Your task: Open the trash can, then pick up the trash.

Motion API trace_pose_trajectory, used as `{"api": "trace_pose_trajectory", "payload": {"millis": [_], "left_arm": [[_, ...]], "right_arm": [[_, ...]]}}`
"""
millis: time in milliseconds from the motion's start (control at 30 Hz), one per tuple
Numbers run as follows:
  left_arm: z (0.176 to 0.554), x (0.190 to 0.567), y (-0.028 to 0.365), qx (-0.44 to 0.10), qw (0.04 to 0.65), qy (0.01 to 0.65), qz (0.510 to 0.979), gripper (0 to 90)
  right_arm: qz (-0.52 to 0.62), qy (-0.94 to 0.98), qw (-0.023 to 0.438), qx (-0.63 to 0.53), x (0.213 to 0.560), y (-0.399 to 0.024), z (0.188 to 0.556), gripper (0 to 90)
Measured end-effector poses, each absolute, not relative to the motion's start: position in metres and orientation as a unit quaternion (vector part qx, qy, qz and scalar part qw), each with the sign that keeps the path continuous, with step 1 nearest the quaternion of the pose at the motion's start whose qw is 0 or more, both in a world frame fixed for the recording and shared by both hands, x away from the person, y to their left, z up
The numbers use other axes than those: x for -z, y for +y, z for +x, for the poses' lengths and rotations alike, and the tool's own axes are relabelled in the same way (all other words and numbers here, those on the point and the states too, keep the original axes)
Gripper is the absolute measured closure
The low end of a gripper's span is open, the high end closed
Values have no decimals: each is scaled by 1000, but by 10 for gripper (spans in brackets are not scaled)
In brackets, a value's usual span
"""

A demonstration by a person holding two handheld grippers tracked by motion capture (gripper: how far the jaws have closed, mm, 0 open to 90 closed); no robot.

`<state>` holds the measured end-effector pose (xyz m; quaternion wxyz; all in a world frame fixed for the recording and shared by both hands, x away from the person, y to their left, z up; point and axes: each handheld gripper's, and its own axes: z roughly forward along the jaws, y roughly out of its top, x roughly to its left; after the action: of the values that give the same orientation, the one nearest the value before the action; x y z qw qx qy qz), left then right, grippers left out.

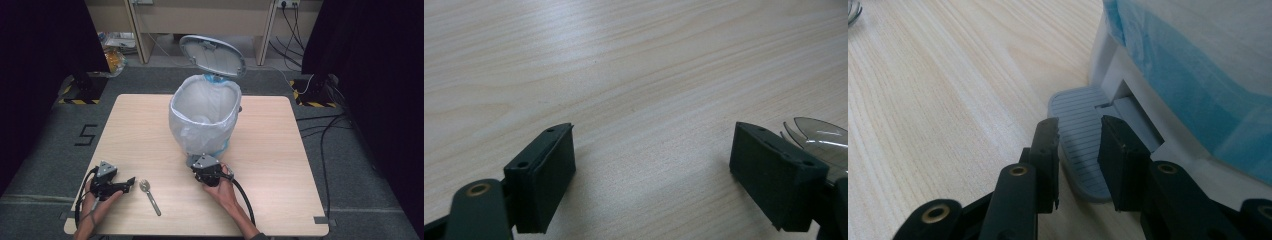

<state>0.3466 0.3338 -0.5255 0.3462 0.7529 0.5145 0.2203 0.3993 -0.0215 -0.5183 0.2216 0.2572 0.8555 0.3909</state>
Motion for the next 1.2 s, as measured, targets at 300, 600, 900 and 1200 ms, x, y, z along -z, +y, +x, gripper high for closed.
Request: {"api": "trace_pose_trajectory", "payload": {"millis": [300,600,900,1200], "left_arm": [[347,525,334,-218,351,517,750,177],[343,523,341,-193,373,527,739,176],[328,509,325,-185,399,513,737,175],[321,515,305,-170,396,502,750,159]], "right_arm": [[254,856,224,-389,518,-21,399,689],[250,858,227,-388,519,-21,399,689],[250,858,226,-387,518,-21,399,689],[248,859,229,-386,518,-21,399,689]]}}
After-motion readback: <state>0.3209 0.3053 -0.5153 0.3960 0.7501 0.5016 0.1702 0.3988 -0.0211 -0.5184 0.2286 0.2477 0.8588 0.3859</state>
